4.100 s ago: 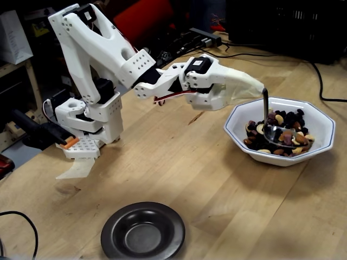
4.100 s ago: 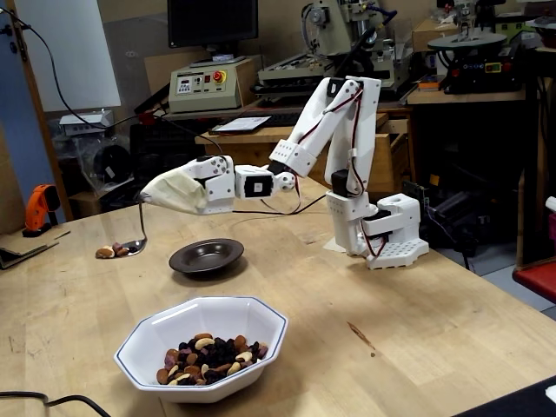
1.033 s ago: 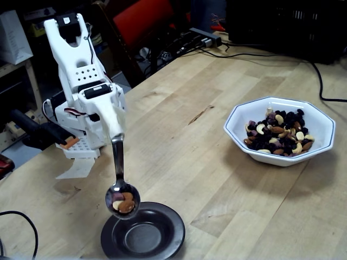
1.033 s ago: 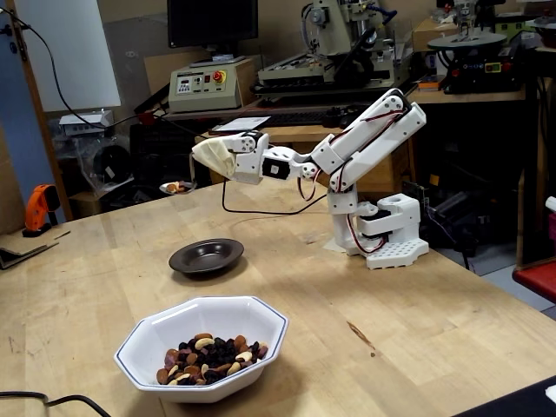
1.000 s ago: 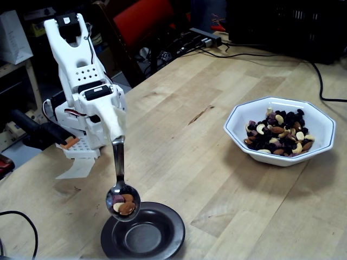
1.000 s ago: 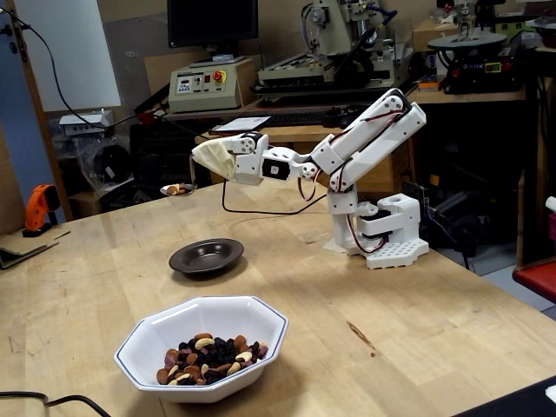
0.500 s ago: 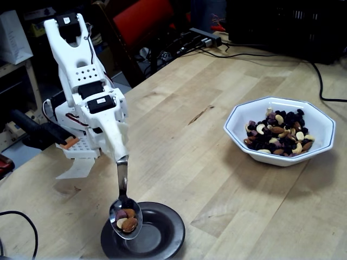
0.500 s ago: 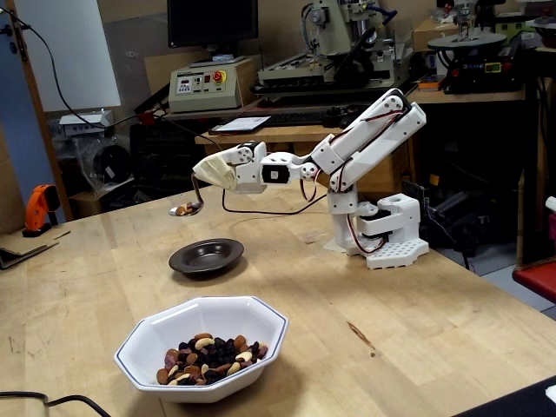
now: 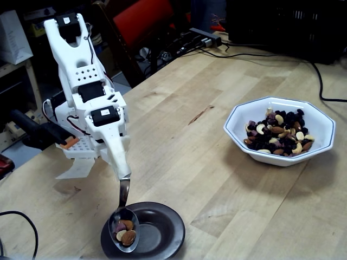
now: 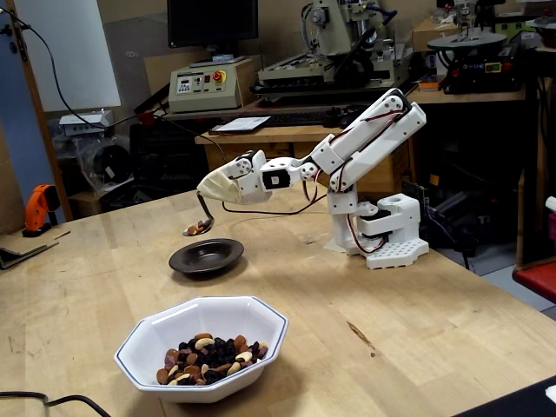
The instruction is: Use spoon to transfer food from the white bowl to brown plate
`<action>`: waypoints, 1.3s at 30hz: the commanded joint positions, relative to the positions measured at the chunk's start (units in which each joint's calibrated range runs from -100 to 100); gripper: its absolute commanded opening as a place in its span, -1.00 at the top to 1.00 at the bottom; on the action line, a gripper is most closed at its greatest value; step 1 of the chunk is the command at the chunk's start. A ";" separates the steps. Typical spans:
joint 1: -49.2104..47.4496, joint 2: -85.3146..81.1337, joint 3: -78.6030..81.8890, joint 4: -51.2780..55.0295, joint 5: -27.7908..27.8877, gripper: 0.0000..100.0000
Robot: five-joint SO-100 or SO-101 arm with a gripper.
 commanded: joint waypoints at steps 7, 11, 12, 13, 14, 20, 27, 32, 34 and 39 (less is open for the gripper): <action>0.04 -0.83 0.03 1.10 2.44 0.92; 0.04 -0.83 0.29 1.10 2.49 0.92; 0.04 -0.83 0.38 1.10 2.49 0.92; 0.04 -0.83 0.38 1.10 2.49 0.92; 0.04 -0.83 0.38 1.10 2.49 0.92; -1.07 -0.83 0.38 1.10 2.69 0.92; -6.48 -0.92 0.38 1.10 6.54 0.92; -7.66 -0.92 0.38 1.10 7.52 0.92; -7.66 -0.92 0.38 1.10 7.57 0.92; -7.59 -0.74 0.38 1.10 7.62 0.92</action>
